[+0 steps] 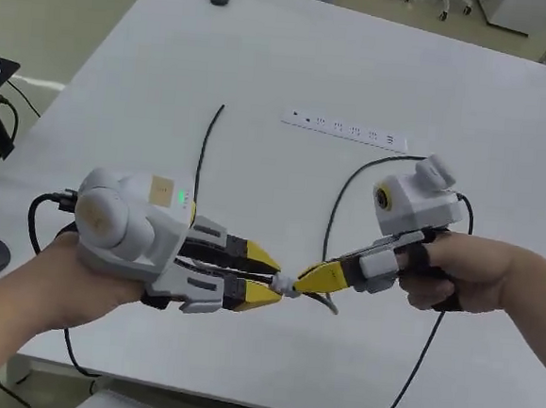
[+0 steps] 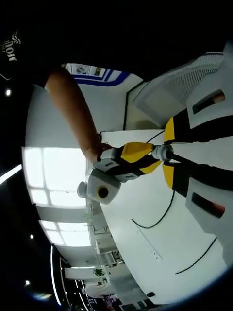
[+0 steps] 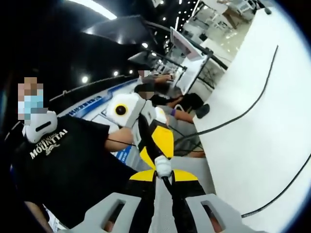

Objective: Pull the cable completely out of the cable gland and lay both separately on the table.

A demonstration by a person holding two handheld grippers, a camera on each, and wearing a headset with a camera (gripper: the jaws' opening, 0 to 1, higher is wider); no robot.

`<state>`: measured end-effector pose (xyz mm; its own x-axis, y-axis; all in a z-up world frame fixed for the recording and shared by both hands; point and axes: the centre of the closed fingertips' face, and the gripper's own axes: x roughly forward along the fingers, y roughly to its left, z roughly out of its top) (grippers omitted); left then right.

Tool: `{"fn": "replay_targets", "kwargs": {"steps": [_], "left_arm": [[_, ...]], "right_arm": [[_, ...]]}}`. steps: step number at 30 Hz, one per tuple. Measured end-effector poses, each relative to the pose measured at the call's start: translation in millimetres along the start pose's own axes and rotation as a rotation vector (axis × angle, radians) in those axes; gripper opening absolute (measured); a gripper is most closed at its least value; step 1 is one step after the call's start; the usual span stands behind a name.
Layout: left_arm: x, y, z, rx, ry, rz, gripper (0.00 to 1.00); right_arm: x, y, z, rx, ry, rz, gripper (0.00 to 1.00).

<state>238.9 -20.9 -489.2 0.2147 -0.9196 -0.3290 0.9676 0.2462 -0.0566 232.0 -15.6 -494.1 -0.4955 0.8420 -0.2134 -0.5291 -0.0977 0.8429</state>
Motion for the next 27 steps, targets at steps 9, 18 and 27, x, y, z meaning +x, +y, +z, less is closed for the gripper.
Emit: {"fn": "replay_targets", "kwargs": {"steps": [9,18,27], "left_arm": [[-2.1,4.8,-1.6,-0.111,-0.031,-0.008,0.15],[-6.9,10.6,2.7,-0.23,-0.091,-0.013,0.15],[-6.0,11.7,-1.7,-0.305,-0.076,-0.018,0.15]], "right_arm": [[0.6,-1.3,2.3,-0.28,0.046,-0.171,0.06],[0.2,5.5,9.2,-0.81,0.158,-0.55,0.06],[-0.1,-7.6,7.5,-1.163,0.268,-0.924,0.07]]}}
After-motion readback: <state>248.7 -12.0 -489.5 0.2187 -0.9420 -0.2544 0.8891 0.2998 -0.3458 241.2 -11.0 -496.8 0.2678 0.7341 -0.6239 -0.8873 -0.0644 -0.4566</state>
